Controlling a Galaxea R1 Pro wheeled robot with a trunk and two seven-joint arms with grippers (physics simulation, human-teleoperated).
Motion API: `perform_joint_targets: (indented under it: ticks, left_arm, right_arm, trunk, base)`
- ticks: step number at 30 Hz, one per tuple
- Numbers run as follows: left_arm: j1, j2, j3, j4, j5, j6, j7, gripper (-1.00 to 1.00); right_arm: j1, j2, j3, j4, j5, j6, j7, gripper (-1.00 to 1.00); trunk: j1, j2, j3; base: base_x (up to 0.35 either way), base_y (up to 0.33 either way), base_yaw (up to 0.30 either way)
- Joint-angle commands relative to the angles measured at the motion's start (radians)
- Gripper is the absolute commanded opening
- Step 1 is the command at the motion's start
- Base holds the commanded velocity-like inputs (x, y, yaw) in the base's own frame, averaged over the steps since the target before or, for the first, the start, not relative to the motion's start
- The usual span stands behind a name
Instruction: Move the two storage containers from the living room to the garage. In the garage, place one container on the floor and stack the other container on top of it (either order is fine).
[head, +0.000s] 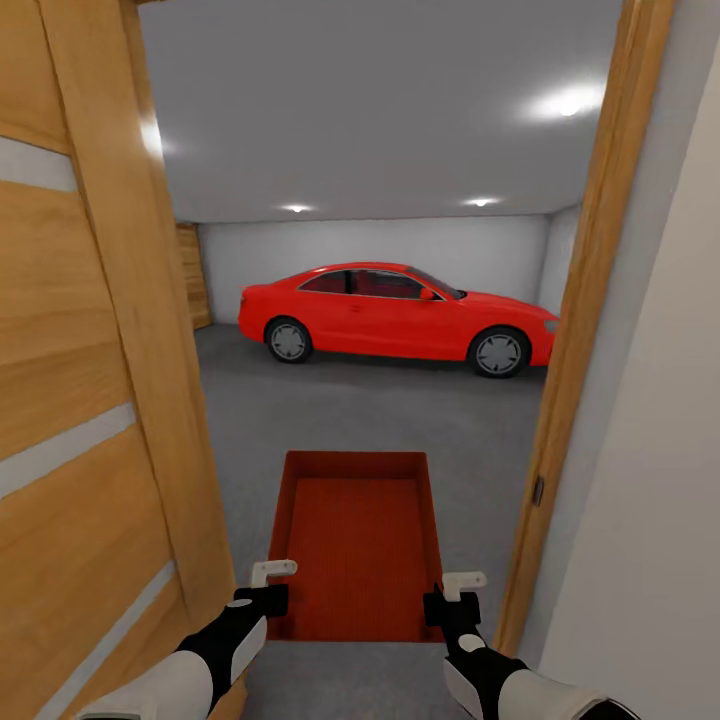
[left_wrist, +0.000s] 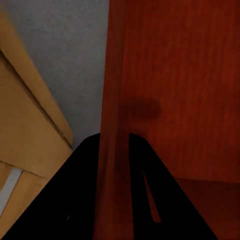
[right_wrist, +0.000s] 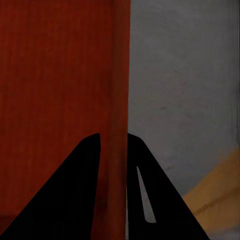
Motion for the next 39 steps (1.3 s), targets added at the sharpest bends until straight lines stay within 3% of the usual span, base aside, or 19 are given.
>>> perform_joint_targets:
  ticks: [1,21,29,38,39]
  left_arm:
    - [0.000,0.032,0.027,-0.001,-0.002,0.005,0.007,-1.00]
    - [0.000,0.032,0.027,-0.001,-0.002,0.006,0.007,-1.00]
    - [0.000,0.032,0.027,-0.001,-0.002,0.005,0.007,-1.00]
    - [0.000,0.032,0.027,-0.002,-0.002,0.005,0.009,-1.00]
    - [0.000,0.006,0.004,-0.001,0.008,-0.002,0.004,-1.00]
  right_arm:
    - [-0.002,-0.003,-0.047,-0.001,-0.016,-0.010,-0.006,-1.00]
    - [-0.001,-0.003,-0.047,-0.001,-0.016,-0.010,-0.006,-1.00]
    - [-0.002,-0.004,-0.047,-0.001,-0.016,-0.009,-0.006,-1.00]
    - [-0.001,-0.004,-0.047,-0.001,-0.016,-0.008,-0.006,-1.00]
    - [-0.002,0.001,0.000,0.004,-0.010,-0.008,-0.003,-1.00]
  trunk:
    - [0.001,-0.001,-0.002]
    - [0.001,-0.001,-0.002]
    - [0.001,-0.001,-0.002]
    - [0.001,-0.001,-0.002]
    - [0.001,-0.001,-0.002]
  base:
    - [0.280,0.206,-0.285]
    - [0.280,0.206,-0.277]
    - [0.273,0.200,-0.025]
    - [0.038,0.027,0.000]
    - [0.000,0.000,0.000]
